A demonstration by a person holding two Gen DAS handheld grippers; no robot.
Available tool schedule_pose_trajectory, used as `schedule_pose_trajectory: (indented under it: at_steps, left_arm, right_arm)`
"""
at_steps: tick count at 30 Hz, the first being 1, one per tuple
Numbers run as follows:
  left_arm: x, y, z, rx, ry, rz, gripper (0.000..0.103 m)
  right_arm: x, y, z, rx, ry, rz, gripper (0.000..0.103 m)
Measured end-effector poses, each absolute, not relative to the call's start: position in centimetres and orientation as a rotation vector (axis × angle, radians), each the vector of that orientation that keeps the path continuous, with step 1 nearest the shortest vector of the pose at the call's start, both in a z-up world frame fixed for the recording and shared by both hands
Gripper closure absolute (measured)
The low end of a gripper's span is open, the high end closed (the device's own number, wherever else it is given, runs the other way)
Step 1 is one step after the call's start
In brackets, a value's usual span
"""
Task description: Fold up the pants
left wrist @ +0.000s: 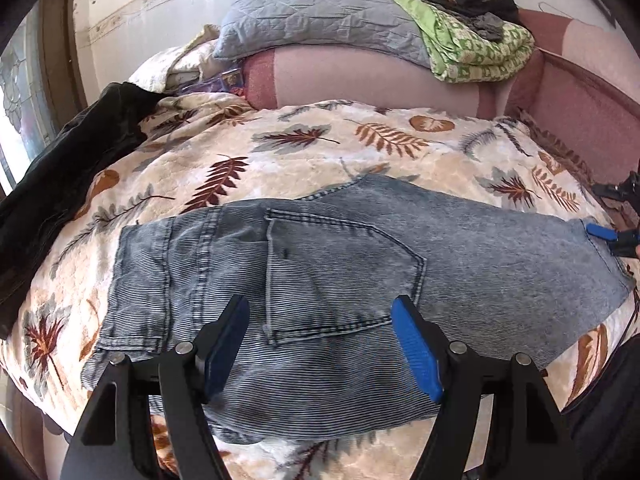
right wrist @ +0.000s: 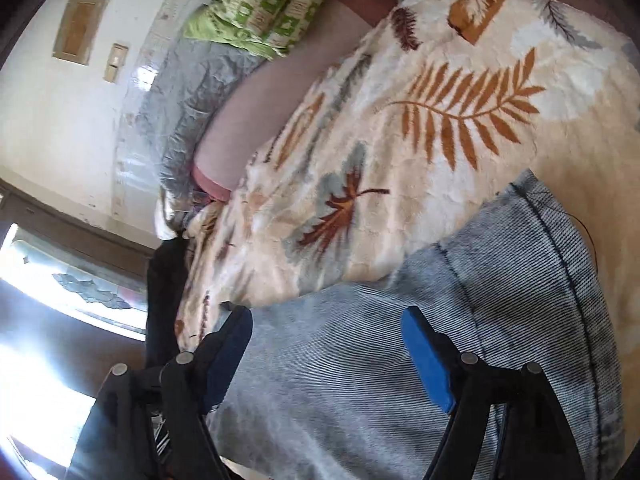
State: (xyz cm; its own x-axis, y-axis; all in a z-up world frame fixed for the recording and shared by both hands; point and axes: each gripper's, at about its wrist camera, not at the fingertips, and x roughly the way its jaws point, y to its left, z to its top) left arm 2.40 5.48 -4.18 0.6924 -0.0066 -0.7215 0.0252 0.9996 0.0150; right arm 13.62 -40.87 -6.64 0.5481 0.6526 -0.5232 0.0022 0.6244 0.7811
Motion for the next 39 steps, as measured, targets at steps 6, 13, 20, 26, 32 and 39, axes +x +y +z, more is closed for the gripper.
schedule_pose_trajectory:
  at_steps: [6, 13, 20, 26, 32, 39]
  left_arm:
    - [3.8, 1.8, -4.6, 0.07, 0.816, -0.095, 0.029]
    - [4.8, 0.6, -5.3, 0.065, 0.83, -0.182, 0.029]
    - [6.1, 0.0, -7.4, 0.041, 0.843, -0.278, 0.029]
    - [6.1, 0.3, -8.0, 0.025, 0.857, -0.286, 0.028]
    - [5.4, 1.2, -7.6, -0.036, 0.838, -0.26, 0.028]
    - [5.1, 1.2, -7.5, -0.028, 0.796, -0.209, 0.028]
  right_arm:
    - [16.4, -40.4, -8.9, 0.979, 1.01, 0.515, 0.023]
    - [16.4, -40.9, -9.0, 1.039, 0.915, 0.424, 0.024]
    - [8.3, -42.0, -7.7, 0.992, 0.856, 0.351, 0.024]
    - [6.8, -42.7, -8.4, 1.034, 0.869, 0.276, 0.022]
    - [6.0, -42.3, -8.1, 1.051, 0.85, 0.343, 0.022]
    - [5.6, -40.3, -7.6, 1.016, 0.849, 0.434, 0.022]
